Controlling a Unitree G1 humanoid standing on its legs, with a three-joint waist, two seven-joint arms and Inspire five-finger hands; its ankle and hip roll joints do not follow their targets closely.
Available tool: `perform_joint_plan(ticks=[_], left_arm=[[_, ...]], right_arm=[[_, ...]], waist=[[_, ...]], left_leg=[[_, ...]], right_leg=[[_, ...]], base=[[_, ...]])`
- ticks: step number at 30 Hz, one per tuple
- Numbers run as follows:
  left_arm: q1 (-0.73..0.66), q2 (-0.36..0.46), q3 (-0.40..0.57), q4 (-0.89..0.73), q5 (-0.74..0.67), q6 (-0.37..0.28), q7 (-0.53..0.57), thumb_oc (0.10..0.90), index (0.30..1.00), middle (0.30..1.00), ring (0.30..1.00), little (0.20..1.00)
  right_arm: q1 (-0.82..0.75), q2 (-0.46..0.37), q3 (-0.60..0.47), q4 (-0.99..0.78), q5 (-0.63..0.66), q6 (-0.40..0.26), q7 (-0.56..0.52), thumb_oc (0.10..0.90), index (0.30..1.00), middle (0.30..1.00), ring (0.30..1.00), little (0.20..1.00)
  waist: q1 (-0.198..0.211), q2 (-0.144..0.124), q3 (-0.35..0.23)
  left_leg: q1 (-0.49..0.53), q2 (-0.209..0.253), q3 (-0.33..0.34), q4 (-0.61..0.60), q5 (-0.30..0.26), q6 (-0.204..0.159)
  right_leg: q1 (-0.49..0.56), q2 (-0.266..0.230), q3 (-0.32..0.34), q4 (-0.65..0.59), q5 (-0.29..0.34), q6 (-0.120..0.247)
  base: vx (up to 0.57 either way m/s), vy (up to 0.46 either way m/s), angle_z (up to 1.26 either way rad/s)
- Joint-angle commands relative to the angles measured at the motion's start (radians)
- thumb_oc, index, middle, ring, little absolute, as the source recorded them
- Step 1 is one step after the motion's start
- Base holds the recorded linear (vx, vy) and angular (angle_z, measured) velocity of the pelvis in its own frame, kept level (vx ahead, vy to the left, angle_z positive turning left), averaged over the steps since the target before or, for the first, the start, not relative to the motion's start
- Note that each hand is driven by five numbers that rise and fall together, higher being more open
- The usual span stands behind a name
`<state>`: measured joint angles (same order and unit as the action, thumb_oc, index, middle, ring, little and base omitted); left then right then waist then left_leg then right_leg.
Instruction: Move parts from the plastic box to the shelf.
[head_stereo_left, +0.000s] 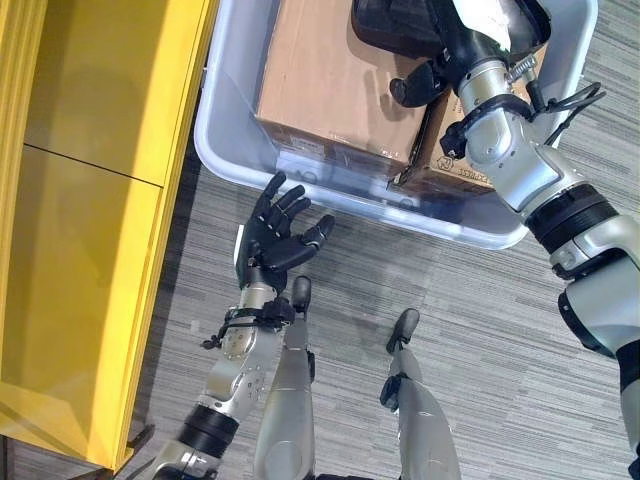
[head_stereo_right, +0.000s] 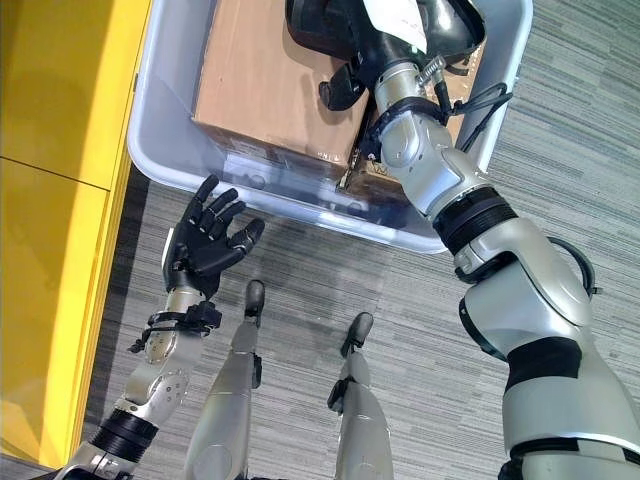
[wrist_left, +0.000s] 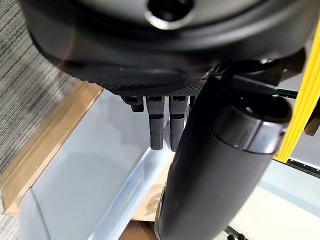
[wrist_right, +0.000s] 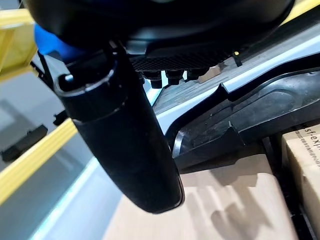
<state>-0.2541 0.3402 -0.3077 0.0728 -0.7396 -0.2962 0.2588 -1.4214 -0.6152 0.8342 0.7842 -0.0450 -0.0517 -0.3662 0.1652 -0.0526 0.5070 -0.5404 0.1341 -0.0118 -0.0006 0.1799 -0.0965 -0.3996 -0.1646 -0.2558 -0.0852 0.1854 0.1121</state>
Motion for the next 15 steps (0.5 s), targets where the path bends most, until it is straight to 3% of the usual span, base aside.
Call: perform_joint_plan(ticks=[1, 15], left_arm=[[0.038, 0.048, 0.012, -0.122, 0.026, -0.055, 0.007, 0.9, 1.0, 1.0, 1.0, 1.0], [-0.004, 0.047, -0.01, -0.11, 0.027, -0.068, 0.013, 0.9, 1.0, 1.0, 1.0, 1.0]], right_arm=[[-0.216, -0.037, 0.026, -0.04, -0.092, -0.031, -0.027, 0.9, 1.0, 1.0, 1.0, 1.0], [-0.264, -0.006, 0.077, 0.211, -0.052, -0.03, -0.024, 0.9, 1.0, 1.0, 1.0, 1.0]], waist=[[-0.016, -0.042, -0.009], [-0.003, -0.047, 0.006]], left_leg=[[0.004, 0.012, 0.045, 0.018, -0.02, 0.006], [-0.013, 0.005, 0.03, 0.017, -0.018, 0.012]], right_leg=[[0.143, -0.058, 0.021, 0.046, -0.082, 0.061], [0.143, -0.056, 0.015, 0.037, -0.076, 0.063]], base=[[0.0, 0.0, 0.0], [0.0, 0.001, 0.02]])
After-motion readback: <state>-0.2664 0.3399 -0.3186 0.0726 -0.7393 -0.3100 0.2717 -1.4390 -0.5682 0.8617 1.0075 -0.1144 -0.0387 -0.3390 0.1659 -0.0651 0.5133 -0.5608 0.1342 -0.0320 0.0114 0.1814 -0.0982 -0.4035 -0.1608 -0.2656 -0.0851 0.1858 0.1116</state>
